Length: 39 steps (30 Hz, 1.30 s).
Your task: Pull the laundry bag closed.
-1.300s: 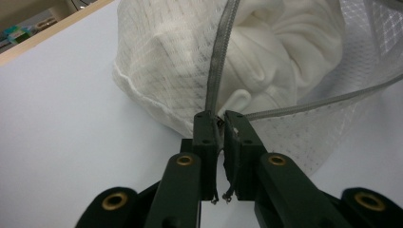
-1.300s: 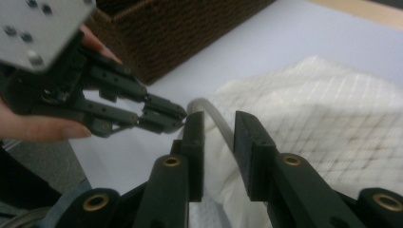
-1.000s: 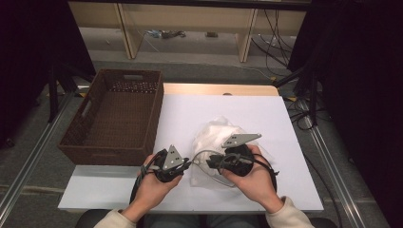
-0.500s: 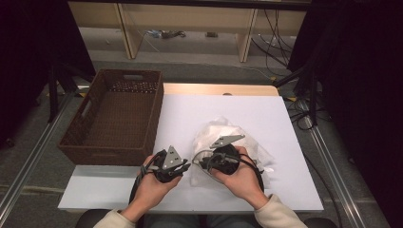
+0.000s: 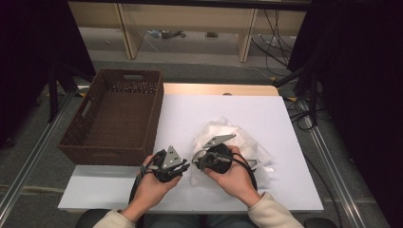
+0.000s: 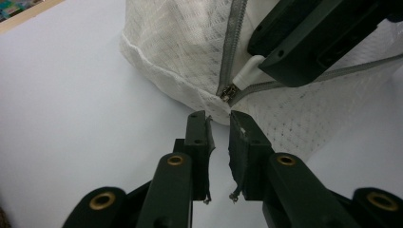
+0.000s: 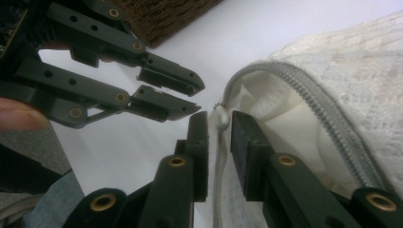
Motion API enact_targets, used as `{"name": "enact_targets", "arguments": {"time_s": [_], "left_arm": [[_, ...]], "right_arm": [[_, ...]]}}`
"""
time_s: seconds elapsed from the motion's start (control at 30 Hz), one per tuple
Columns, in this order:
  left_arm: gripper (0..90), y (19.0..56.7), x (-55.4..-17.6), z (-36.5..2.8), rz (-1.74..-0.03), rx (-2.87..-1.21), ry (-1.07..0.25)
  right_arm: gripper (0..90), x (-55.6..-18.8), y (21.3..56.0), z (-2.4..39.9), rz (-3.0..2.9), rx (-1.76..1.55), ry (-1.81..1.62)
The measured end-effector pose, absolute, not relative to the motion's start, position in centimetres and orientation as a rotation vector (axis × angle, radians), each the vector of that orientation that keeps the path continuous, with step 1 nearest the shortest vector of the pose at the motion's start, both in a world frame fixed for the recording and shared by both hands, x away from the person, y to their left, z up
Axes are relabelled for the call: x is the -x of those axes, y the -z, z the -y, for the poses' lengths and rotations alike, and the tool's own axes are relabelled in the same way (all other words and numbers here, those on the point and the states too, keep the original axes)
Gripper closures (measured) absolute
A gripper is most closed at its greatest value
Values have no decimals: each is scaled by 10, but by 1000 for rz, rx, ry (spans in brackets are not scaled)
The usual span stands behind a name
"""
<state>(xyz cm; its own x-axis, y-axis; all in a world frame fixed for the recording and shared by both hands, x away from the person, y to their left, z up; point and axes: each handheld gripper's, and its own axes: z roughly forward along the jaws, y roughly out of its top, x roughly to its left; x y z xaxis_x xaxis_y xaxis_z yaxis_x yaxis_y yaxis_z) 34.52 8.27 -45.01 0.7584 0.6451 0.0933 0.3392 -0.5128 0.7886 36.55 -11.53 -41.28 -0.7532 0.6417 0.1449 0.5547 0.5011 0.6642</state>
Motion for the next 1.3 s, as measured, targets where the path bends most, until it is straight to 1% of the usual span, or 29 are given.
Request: {"name": "enact_targets", "arguments": {"time_s": [0.1,0.17,0.2,0.5,0.57,0.7,0.77,0.93,0.97,1.1,1.23,1.27,1.3], "left_arm": [[769,450,-346,-84,-729,-2169,-491],[768,451,-345,-83,-734,-2153,-473],[767,451,-345,-82,-728,-2145,-455],[756,452,-345,-82,-754,-2140,-428],[716,453,-346,-82,-760,-2139,-426],[579,455,-348,-83,-760,-2160,-453],[525,455,-348,-82,-763,-2164,-451],[431,456,-348,-81,-748,-2182,-456],[424,455,-349,-82,-745,-2192,-444],[403,455,-347,-78,-778,-2128,-363],[400,454,-349,-70,-755,-2117,-322],[400,454,-350,-68,-757,-2120,-291],[402,454,-352,-67,-740,-2119,-302]], "right_arm": [[783,-368,414,113,-2609,-1034,-1071],[785,-368,415,111,-2603,-1043,-1087],[789,-369,415,111,-2615,-1031,-1072],[840,-371,422,105,-2578,-1050,-1082],[856,-370,421,105,-2590,-1073,-1070],[862,-372,422,106,-2595,-1057,-1086],[862,-372,422,107,-2595,-1047,-1085],[863,-370,419,108,-2598,-1057,-1094],[864,-370,417,109,-2597,-1046,-1086],[864,-369,412,114,-2591,-1039,-1093],[865,-368,408,119,-2594,-1051,-1103],[865,-366,407,119,-2587,-1093,-1110],[864,-368,406,120,-2598,-1060,-1114]]}}
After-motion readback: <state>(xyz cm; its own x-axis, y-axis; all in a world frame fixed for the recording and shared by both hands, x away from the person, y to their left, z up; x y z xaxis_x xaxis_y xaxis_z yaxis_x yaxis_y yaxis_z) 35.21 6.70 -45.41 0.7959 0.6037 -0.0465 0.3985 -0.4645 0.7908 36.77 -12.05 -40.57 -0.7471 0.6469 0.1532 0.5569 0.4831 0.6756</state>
